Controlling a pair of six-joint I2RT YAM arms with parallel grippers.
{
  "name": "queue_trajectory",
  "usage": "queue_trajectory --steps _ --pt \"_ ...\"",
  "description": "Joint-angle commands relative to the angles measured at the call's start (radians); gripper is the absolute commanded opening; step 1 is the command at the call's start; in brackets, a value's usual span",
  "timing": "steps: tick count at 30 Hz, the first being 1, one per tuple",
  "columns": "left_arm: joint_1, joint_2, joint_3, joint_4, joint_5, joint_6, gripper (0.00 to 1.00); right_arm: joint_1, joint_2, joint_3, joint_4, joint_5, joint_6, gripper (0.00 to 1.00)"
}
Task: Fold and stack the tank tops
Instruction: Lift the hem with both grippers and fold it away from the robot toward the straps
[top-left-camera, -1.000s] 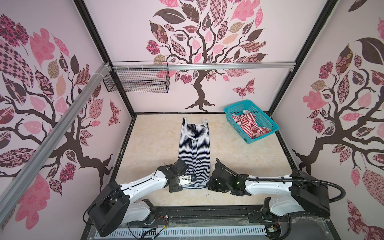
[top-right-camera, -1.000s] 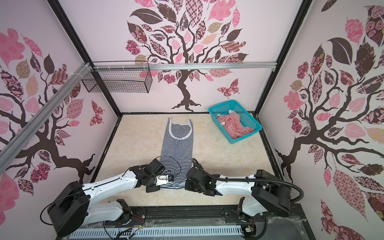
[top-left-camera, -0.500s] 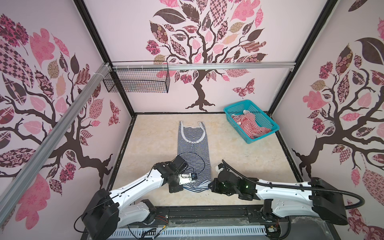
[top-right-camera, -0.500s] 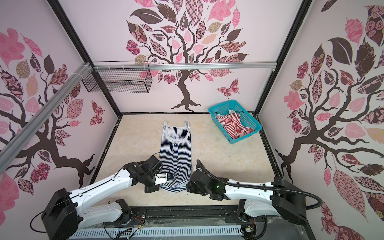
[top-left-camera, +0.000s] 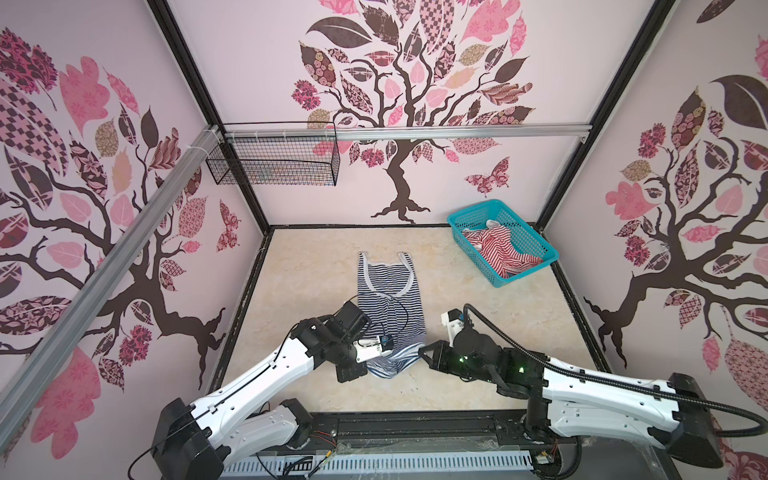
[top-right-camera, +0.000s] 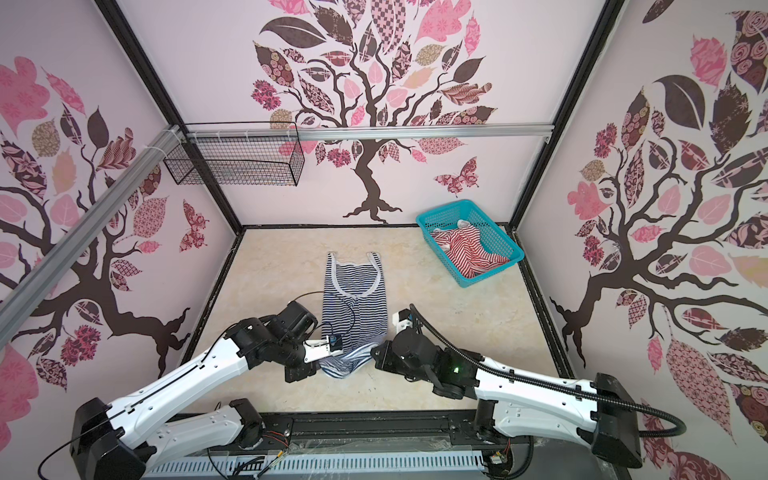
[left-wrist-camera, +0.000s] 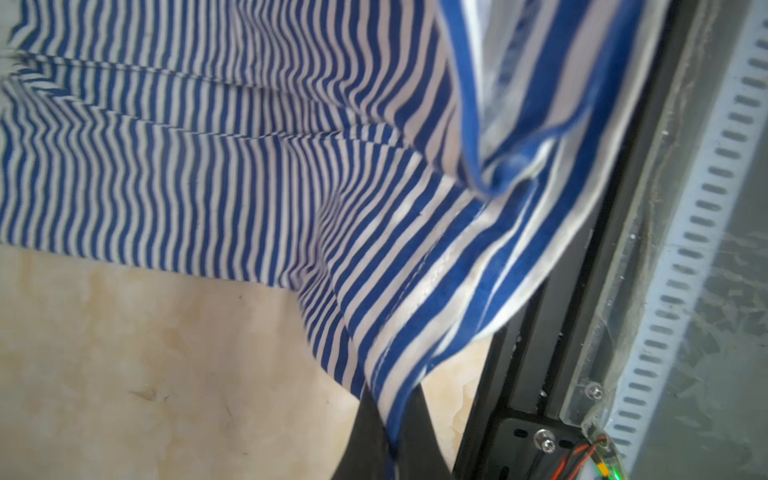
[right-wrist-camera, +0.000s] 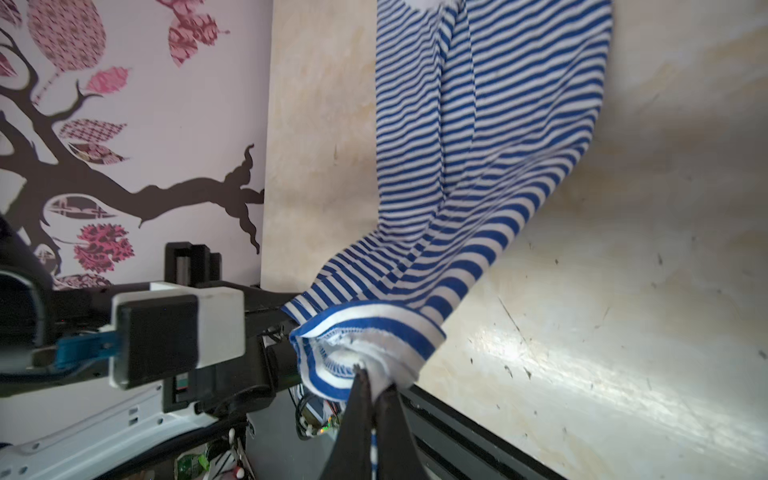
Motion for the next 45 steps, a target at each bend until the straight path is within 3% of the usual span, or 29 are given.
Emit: queue_trajectory --steps 1,8,17,29,35,36,39,40,45 --pt "0.094 0.07 0.06 0.091 0.022 0.001 0.0 -0.078 0.014 0.04 -0.039 -0.014 -0.069 0.0" --pt "0.24 0.289 0.185 0.182 0.049 0.021 0.0 -0.258 0.167 0.116 0.015 -0.16 -0.186 0.0" --pt "0.318 0.54 0.327 0.244 0.031 0.039 0.0 -0.405 0.383 0.192 0.084 -0.303 -0.264 0.0" --pt "0.367 0.695 0.376 0.308 -0.025 0.022 0.06 -0.525 0.692 0.313 0.151 -0.451 -0.341 0.0" --pt "0.381 0.742 0.401 0.353 -0.042 0.007 0.17 -0.561 0.818 0.414 0.147 -0.498 -0.368 0.0" --pt "0.381 0.749 0.406 0.365 -0.048 -0.002 0.18 -0.568 0.836 0.433 0.141 -0.502 -0.371 0.04" --pt "0.381 0.763 0.424 0.409 -0.076 -0.042 0.26 -0.591 0.88 0.482 0.125 -0.536 -0.379 0.37" --pt "0.382 0.763 0.429 0.424 -0.087 -0.055 0.28 -0.598 0.889 0.497 0.119 -0.545 -0.381 0.43" --pt "0.39 0.723 0.423 0.491 -0.139 -0.123 0.41 -0.605 0.868 0.521 0.129 -0.554 -0.384 0.55"
